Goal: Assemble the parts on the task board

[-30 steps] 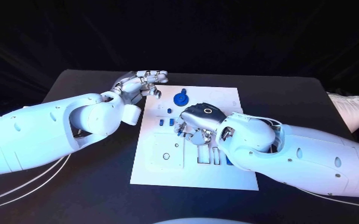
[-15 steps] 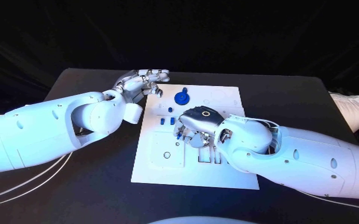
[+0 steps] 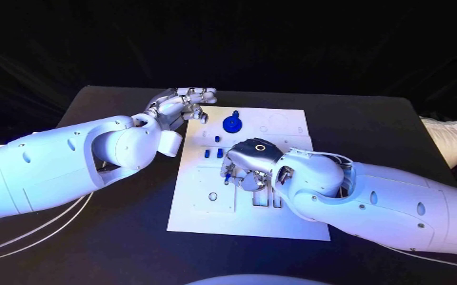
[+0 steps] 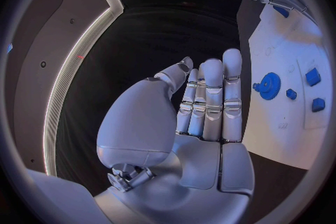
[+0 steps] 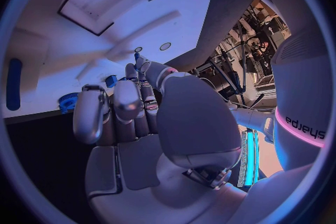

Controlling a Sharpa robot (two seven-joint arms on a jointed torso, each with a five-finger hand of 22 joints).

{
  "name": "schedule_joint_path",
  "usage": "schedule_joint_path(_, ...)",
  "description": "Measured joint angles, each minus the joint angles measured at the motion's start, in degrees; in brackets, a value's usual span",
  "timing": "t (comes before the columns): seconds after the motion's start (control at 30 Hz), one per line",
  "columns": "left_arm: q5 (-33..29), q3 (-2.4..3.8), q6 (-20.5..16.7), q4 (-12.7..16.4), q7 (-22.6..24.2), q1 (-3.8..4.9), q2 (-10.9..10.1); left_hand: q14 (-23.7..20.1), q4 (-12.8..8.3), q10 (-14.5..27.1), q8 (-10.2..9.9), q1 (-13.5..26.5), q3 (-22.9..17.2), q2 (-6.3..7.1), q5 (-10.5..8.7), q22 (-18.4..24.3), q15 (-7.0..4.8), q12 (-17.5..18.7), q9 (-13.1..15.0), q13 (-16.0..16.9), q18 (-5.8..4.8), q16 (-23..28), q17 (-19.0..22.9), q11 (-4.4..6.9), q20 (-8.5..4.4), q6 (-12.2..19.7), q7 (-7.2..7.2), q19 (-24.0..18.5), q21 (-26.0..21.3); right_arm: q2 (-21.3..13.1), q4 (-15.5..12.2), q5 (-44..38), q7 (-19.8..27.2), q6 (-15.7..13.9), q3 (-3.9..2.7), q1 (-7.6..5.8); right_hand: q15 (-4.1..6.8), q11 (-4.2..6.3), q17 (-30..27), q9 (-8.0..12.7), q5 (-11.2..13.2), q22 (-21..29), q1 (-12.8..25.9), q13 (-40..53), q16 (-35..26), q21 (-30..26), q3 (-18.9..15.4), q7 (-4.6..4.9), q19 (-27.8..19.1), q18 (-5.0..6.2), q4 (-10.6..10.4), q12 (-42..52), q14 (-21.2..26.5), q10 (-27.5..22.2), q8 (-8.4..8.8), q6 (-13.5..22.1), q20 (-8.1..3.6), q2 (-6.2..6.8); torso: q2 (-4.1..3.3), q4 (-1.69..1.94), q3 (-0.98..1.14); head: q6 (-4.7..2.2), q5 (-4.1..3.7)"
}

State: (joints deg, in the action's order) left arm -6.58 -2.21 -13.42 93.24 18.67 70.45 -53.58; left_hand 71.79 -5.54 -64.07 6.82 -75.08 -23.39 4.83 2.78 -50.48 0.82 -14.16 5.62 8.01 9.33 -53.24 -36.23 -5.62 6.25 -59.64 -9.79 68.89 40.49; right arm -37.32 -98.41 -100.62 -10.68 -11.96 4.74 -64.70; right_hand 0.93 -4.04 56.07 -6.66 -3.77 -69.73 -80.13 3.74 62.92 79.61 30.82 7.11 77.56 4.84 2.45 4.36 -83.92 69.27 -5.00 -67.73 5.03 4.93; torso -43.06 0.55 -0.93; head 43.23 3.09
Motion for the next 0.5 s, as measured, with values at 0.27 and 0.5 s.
schedule_joint_path(0.27, 0.0, 0.00, 0.0, 0.0, 0.0, 0.00, 0.0, 0.0, 0.0, 0.0, 0.0, 0.0, 0.0, 0.00, 0.00, 0.0, 0.00, 0.0, 0.0, 0.0, 0.00, 0.0, 0.0, 0.00, 0.00, 0.0, 0.00, 0.0, 0.0, 0.2, 0.2, 0.0, 0.1, 0.5, 0.04, 0.04, 0.00, 0.00, 0.0, 0.0, 0.0, 0.0, 0.1, 0.0, 0.0, 0.0, 0.0, -0.07, 0.0, 0.00, 0.0, -0.1, 0.0, 0.0, 0.05, 0.1, 0.00, 0.09, 0.00, 0.00, 0.00, 0.00, -0.01)
schedule_joint_path(0.5, 0.0, 0.00, 0.0, 0.0, -0.1, 0.00, 0.0, 0.0, 0.0, 0.0, 0.0, 0.0, 0.0, 0.00, 0.00, 0.0, 0.00, 0.0, 0.0, 0.0, 0.00, 0.0, 0.0, 0.00, 0.00, 0.0, 0.01, 0.0, 0.0, 0.4, 0.4, 0.0, 0.1, 1.4, 0.06, 0.04, 0.00, 0.01, 0.0, 0.0, 0.0, 0.0, 0.1, 0.0, 0.0, 0.0, 0.0, 0.09, 0.0, 0.00, 0.0, 0.0, 0.0, 0.0, 0.05, 0.3, 0.00, 0.15, 0.00, 0.00, 0.00, 0.11, -0.01)
